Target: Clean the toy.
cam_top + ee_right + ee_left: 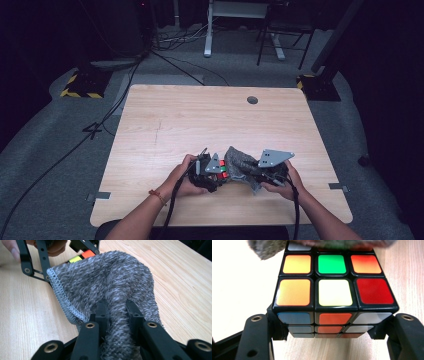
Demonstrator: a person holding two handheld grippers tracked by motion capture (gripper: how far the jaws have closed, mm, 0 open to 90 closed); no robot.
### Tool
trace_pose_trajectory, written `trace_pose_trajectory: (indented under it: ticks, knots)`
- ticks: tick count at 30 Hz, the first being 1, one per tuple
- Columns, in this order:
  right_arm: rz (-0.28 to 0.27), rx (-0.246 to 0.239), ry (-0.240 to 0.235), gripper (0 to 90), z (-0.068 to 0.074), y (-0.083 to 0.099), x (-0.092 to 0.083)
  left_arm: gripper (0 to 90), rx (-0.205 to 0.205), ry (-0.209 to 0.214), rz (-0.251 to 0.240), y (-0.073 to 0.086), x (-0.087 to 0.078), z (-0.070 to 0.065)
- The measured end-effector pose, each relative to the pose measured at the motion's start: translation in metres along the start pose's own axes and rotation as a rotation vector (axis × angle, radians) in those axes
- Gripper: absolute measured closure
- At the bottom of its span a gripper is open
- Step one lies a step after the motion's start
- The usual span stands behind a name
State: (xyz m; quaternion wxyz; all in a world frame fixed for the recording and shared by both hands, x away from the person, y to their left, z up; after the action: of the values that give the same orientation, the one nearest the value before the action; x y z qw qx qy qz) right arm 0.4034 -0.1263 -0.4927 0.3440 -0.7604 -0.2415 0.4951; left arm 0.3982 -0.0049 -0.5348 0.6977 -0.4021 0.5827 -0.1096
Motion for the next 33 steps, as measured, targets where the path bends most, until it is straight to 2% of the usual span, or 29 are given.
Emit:
trace_pose_trajectory:
  ticks: [7,16,17,18,19,21,22,23,25,26,28,33]
  knots:
    - [0.001,0.031,-0.004,75.8,-0.003,0.006,0.001,33.9,0.011,0.006,-0.023,-0.005,-0.003,-0.004]
    - [0.000,0.044,-0.003,75.8,-0.001,0.010,-0.001,33.9,0.025,0.065,-0.083,-0.018,-0.007,-0.013]
    - [-0.049,0.066,-0.027,75.8,0.001,0.006,-0.003,33.9,0.032,0.060,-0.079,-0.019,-0.006,-0.014]
    - [-0.049,0.066,-0.027,75.8,0.001,0.006,-0.003,33.9,0.043,0.057,-0.079,-0.021,-0.005,-0.014]
    - [-0.076,0.076,-0.044,75.8,0.004,0.003,-0.005,33.9,0.046,0.065,-0.087,-0.023,-0.005,-0.016]
    - [-0.124,0.088,-0.048,75.9,0.008,-0.003,-0.010,33.8,0.051,0.070,-0.093,-0.025,-0.005,-0.017]
    - [-0.124,0.088,-0.048,76.0,0.008,-0.003,-0.010,33.8,0.051,0.074,-0.099,-0.026,-0.005,-0.017]
    - [-0.160,0.113,-0.059,76.0,0.008,-0.006,-0.014,33.8,0.054,0.073,-0.100,-0.027,-0.005,-0.017]
    - [-0.173,0.117,-0.062,76.1,0.008,-0.007,-0.016,33.7,0.068,0.068,-0.090,-0.028,-0.002,-0.017]
    - [-0.196,0.105,-0.064,76.1,0.010,-0.012,-0.020,33.5,0.073,0.062,-0.082,-0.028,0.000,-0.017]
    - [-0.206,0.097,-0.073,76.0,0.013,-0.016,-0.020,33.4,0.087,0.061,-0.061,-0.026,0.003,-0.018]
    - [-0.208,0.083,-0.088,76.1,0.021,-0.023,-0.016,33.0,0.109,0.057,-0.037,-0.025,0.012,-0.021]
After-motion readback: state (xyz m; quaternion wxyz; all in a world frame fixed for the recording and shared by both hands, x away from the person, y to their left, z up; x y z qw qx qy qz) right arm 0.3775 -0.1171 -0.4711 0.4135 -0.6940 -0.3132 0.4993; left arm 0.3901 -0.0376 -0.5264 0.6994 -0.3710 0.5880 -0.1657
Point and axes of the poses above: each handheld gripper's, and its own axes: x roughly forward along the jaws, y roughly out of its underside, z roughly to its left, the point moved 10 cm from there along x, roughly forward along the jaws, and after that the axes turned 11 degrees about -x, right-handed, at the moved point
